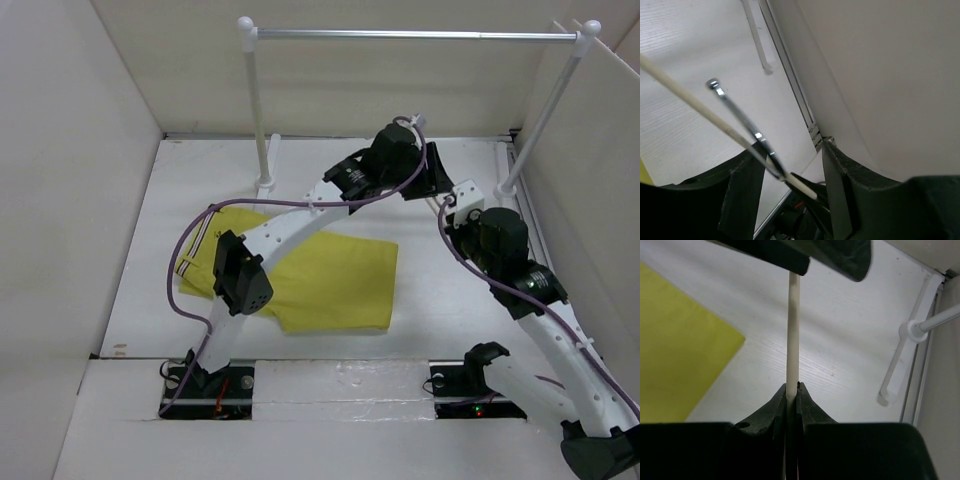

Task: Place the trousers on the hanger
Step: Place trousers on hanger

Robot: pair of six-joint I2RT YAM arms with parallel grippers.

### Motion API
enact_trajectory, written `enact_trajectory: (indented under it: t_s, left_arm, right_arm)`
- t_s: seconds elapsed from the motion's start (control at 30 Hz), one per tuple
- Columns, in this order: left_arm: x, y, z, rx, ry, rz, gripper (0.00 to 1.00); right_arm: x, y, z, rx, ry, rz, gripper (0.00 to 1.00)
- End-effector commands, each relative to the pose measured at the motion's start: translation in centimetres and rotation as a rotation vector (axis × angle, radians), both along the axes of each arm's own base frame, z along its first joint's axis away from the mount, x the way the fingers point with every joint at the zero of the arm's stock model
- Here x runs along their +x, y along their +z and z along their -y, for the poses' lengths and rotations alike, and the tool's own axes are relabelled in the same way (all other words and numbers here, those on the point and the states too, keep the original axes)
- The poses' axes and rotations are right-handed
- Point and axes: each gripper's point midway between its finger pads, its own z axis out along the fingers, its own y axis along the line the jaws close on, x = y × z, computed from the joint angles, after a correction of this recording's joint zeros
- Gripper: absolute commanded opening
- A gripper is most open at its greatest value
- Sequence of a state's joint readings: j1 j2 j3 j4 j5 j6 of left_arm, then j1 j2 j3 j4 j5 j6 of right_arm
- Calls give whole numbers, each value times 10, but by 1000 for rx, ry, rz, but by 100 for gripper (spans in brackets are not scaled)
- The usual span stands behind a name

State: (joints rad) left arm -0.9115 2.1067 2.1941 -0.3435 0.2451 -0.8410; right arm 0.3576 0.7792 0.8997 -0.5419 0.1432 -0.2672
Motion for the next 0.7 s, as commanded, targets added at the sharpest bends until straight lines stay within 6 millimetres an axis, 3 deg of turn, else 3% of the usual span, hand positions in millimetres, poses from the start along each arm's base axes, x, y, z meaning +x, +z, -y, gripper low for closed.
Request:
enact_trajectory:
  t_s: [0.0,0.1,0.27,0.43,0.6,0.67]
  left_arm:
    - [-4,-4,10,-7,-15,-7,44]
    - [-1,-19,9,22,-1,-20,37]
    - [-2,-24,7,56,-11,-23,36]
    - [-4,-8,-4,79,-1,12,50]
    - [-1,-16,-16,142,36,22,54]
    - [-4,-31,-15,159,21,-3,54]
  right_arm:
    - [-3,3,-7,29,-12,35,0]
    - [-4,3,-10,24,-18,37,0]
    - [-4,3,-1,-21,-71,17,0]
    - [1,3,9,-89,-117,3,0]
    - [6,10,21,-156,-172,9,0]
    - [8,14,18,-147,-157,21,0]
